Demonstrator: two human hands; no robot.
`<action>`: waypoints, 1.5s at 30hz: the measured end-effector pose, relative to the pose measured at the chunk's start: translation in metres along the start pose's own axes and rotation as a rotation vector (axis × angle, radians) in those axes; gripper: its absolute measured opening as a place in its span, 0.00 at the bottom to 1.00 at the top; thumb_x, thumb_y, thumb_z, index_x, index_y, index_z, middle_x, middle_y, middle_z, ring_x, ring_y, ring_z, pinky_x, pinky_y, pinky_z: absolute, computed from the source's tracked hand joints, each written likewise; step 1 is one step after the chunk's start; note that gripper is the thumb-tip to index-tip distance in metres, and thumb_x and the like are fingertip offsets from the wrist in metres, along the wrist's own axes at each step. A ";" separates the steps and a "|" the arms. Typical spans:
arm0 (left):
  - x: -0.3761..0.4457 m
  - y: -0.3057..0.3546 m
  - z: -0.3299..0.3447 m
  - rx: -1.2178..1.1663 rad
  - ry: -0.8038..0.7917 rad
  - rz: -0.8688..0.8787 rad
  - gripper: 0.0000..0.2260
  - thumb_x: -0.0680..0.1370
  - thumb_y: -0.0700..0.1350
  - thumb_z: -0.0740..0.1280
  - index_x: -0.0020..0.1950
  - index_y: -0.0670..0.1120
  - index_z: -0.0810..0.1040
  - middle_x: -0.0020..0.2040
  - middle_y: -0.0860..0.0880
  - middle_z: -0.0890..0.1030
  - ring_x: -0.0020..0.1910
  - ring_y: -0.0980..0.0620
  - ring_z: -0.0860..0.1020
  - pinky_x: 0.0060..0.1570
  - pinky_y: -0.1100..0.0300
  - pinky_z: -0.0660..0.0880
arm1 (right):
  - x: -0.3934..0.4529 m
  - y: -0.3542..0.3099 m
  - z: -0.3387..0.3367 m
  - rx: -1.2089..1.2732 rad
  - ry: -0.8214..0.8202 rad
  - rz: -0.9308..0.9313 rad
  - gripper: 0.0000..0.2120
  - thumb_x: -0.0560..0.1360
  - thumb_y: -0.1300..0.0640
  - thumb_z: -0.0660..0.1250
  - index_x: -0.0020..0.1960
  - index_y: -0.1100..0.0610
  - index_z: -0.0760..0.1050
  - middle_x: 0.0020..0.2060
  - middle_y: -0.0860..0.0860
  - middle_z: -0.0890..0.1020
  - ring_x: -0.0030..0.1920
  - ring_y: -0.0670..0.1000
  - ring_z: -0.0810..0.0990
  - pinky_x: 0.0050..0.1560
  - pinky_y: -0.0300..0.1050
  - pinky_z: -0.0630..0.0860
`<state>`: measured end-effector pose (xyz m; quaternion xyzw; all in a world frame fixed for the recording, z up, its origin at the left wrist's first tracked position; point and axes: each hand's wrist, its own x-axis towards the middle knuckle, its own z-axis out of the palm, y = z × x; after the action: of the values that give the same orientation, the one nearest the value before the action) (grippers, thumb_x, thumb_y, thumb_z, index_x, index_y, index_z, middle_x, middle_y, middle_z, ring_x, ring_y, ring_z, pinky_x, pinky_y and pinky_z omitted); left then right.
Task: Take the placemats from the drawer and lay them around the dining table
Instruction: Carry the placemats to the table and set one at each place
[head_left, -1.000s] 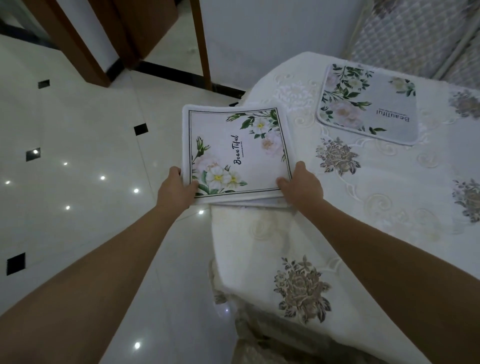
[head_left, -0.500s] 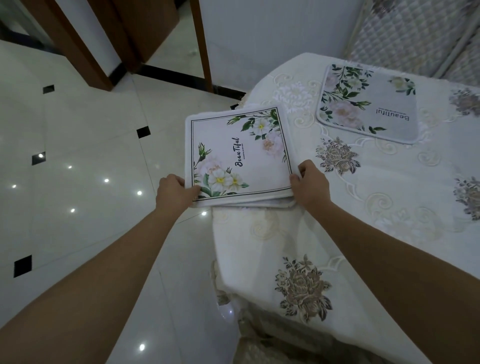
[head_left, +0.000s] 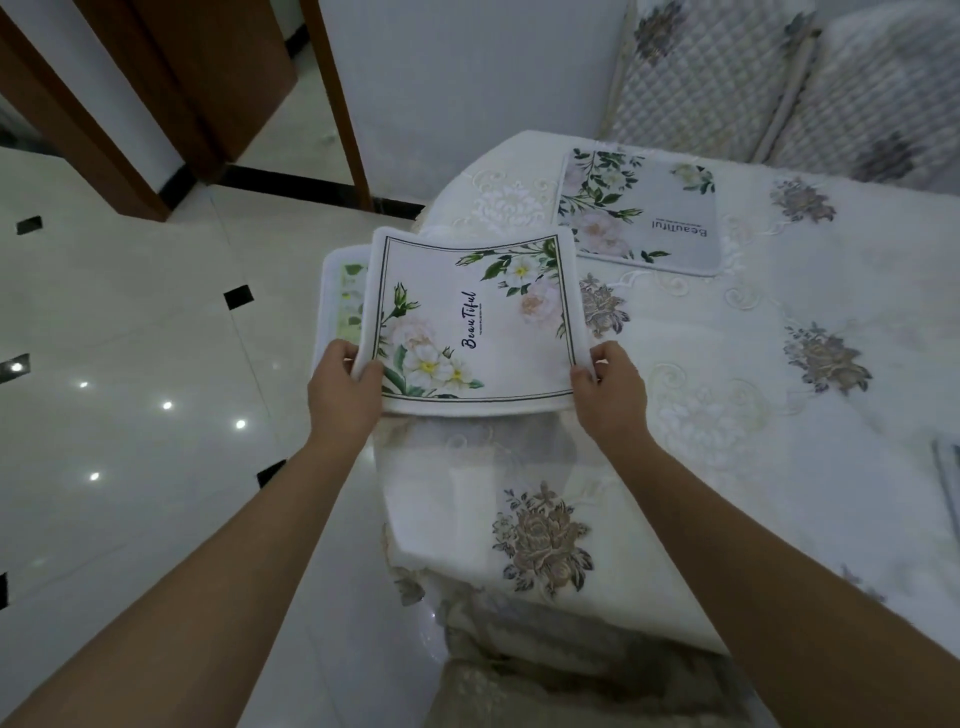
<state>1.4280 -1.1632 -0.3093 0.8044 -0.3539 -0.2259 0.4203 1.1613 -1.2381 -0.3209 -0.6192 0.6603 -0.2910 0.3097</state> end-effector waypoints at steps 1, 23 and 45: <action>-0.010 0.007 0.006 -0.014 -0.023 0.015 0.06 0.78 0.42 0.66 0.48 0.40 0.73 0.42 0.42 0.79 0.38 0.47 0.76 0.36 0.56 0.72 | -0.006 0.008 -0.011 0.004 0.021 0.012 0.04 0.77 0.58 0.64 0.47 0.56 0.69 0.39 0.53 0.80 0.37 0.54 0.77 0.38 0.46 0.69; -0.235 0.017 0.120 -0.074 -0.372 -0.187 0.05 0.78 0.42 0.69 0.49 0.41 0.76 0.41 0.46 0.80 0.39 0.46 0.78 0.38 0.54 0.76 | -0.197 0.190 -0.163 0.064 0.128 0.557 0.03 0.75 0.60 0.65 0.48 0.58 0.71 0.42 0.56 0.79 0.44 0.58 0.79 0.49 0.57 0.78; -0.306 0.006 0.107 -0.286 -0.384 -0.492 0.08 0.77 0.33 0.66 0.54 0.44 0.76 0.48 0.46 0.82 0.42 0.51 0.80 0.42 0.54 0.80 | -0.223 0.163 -0.138 0.327 -0.089 0.590 0.15 0.75 0.56 0.71 0.57 0.61 0.72 0.45 0.54 0.82 0.46 0.54 0.82 0.49 0.53 0.80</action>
<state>1.1573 -0.9887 -0.3418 0.7412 -0.1868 -0.5154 0.3875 0.9608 -1.0052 -0.3470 -0.3559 0.7415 -0.2636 0.5040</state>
